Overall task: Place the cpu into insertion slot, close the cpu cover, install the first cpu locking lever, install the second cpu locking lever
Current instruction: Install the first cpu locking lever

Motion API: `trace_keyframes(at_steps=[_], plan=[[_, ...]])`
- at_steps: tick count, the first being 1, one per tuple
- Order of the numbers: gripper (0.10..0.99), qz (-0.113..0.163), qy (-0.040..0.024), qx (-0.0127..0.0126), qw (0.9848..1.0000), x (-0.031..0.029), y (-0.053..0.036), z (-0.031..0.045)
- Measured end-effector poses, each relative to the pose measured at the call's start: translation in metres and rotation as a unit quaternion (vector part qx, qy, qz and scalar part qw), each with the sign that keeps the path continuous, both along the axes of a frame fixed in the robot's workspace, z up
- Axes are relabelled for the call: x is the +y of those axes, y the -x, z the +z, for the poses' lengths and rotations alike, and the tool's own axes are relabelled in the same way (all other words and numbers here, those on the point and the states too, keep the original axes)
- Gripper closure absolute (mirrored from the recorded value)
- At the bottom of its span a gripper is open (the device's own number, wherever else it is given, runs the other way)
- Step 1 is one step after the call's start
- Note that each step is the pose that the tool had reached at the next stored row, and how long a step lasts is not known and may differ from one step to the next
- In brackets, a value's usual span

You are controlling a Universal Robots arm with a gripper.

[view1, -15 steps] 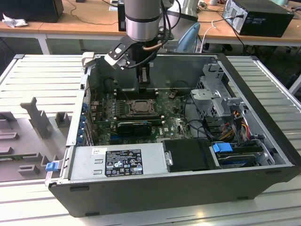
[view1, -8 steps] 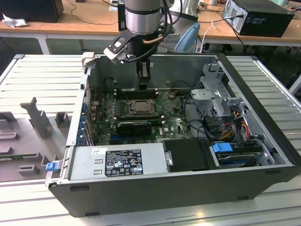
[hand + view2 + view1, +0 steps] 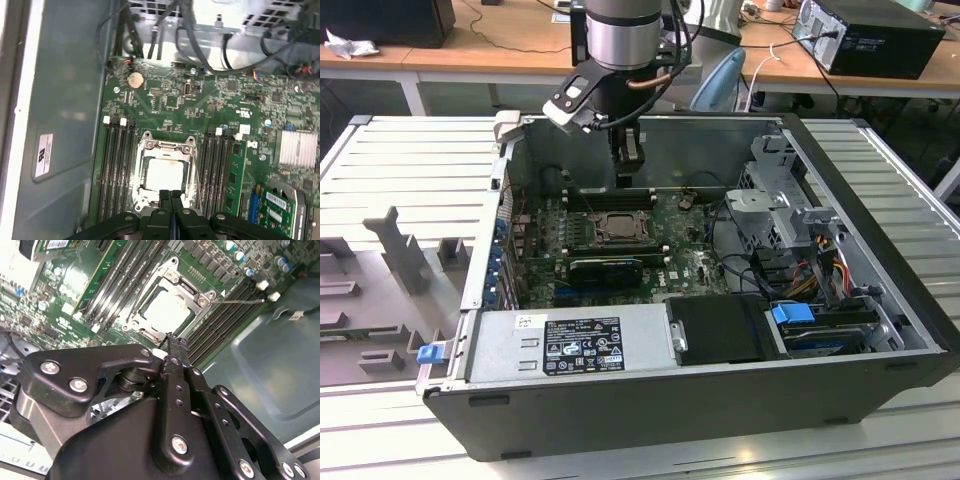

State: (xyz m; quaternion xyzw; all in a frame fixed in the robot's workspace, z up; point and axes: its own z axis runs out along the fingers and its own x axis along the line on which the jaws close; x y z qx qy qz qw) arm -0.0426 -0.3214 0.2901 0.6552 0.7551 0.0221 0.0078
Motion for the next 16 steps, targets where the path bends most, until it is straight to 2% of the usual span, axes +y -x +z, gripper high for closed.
trace_keyframes(at_steps=[8,16], plan=[[0.98,0.036,0.0,0.0,0.9994,0.0,0.0,0.0],[0.98,0.058,0.0,0.0,0.9983,0.0,0.0,0.0]])
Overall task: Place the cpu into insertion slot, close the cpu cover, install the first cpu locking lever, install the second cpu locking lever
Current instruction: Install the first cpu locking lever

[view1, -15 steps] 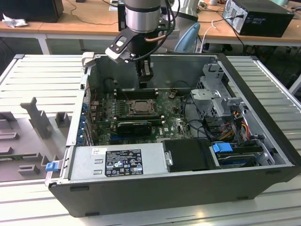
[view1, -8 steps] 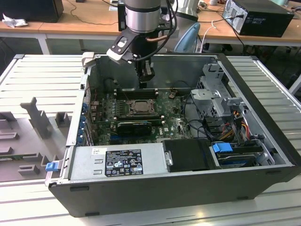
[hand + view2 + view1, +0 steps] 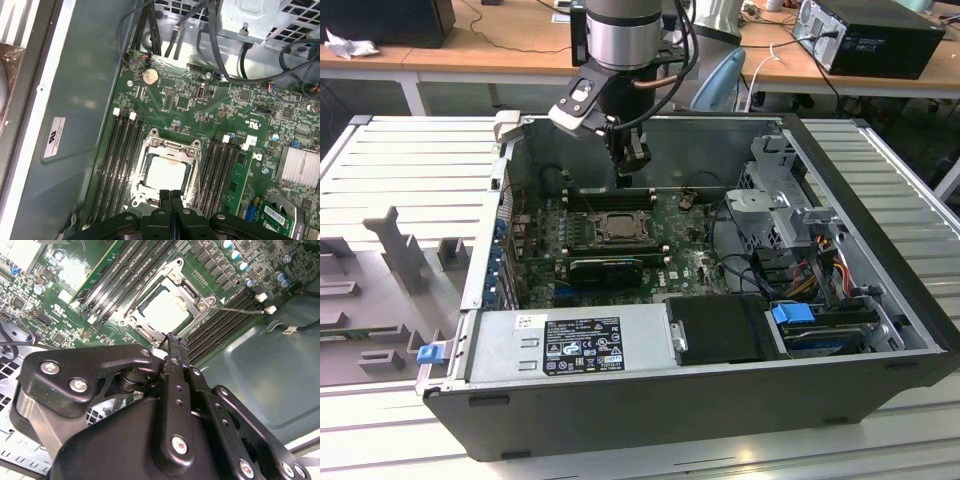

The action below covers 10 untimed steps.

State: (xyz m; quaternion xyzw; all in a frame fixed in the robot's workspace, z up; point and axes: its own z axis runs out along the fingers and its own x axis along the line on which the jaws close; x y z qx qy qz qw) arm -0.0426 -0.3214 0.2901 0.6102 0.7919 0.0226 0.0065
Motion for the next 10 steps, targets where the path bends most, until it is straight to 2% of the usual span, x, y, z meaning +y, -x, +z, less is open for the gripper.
trace_keyframes(at_steps=[10], plan=[[0.98,0.03,0.0,0.0,0.9995,0.0,0.0,0.0]])
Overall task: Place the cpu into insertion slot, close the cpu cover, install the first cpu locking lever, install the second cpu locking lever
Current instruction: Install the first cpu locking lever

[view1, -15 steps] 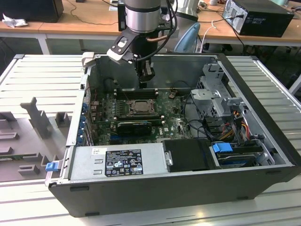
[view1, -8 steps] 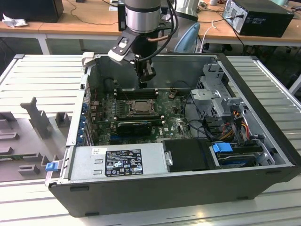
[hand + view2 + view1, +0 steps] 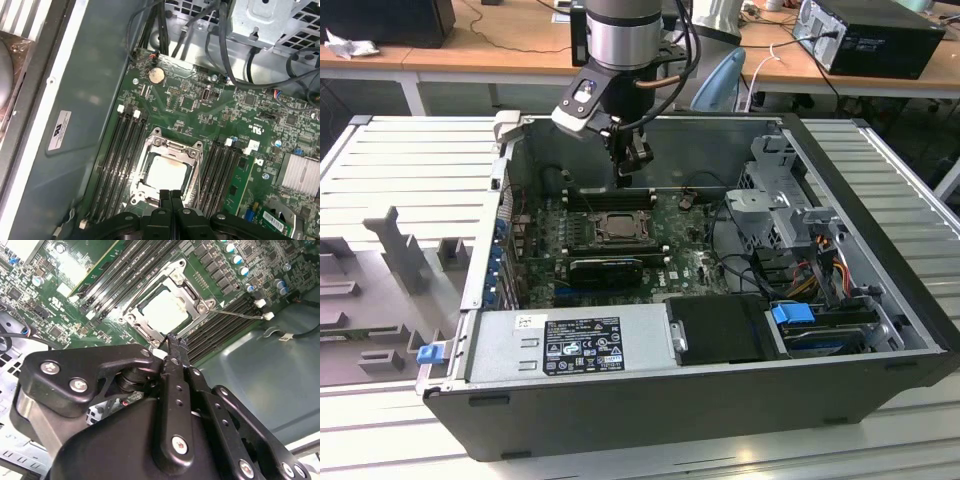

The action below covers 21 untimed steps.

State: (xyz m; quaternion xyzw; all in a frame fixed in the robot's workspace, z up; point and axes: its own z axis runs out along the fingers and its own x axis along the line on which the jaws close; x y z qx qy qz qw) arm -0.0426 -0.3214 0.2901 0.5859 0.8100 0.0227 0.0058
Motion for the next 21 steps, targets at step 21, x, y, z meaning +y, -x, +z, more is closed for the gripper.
trace_keyframes(at_steps=[21], plan=[[0.98,0.076,0.0,0.0,0.9971,0.0,0.0,0.0]])
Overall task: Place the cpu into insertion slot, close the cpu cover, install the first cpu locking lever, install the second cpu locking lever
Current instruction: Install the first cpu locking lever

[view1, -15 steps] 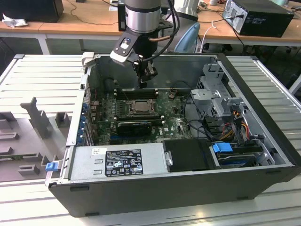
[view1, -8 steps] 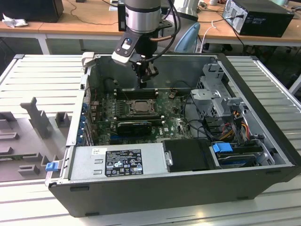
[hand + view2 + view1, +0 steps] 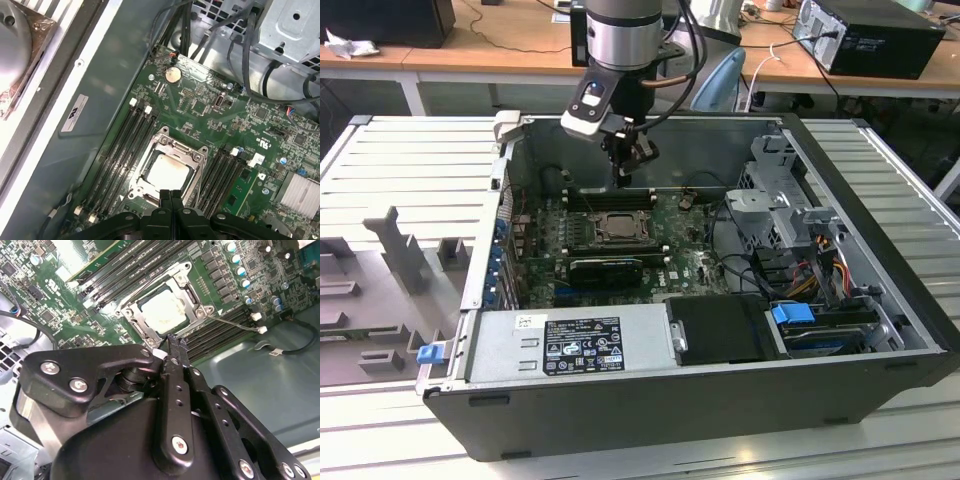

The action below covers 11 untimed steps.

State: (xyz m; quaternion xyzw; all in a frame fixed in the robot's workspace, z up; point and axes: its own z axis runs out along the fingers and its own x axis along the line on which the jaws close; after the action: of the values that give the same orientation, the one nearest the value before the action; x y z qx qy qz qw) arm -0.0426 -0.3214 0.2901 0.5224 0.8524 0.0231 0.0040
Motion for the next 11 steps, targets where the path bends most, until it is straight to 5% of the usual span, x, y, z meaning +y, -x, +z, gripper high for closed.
trace_keyframes(at_steps=[11], plan=[[0.98,0.041,0.0,0.0,0.9992,0.0,0.0,0.0]])
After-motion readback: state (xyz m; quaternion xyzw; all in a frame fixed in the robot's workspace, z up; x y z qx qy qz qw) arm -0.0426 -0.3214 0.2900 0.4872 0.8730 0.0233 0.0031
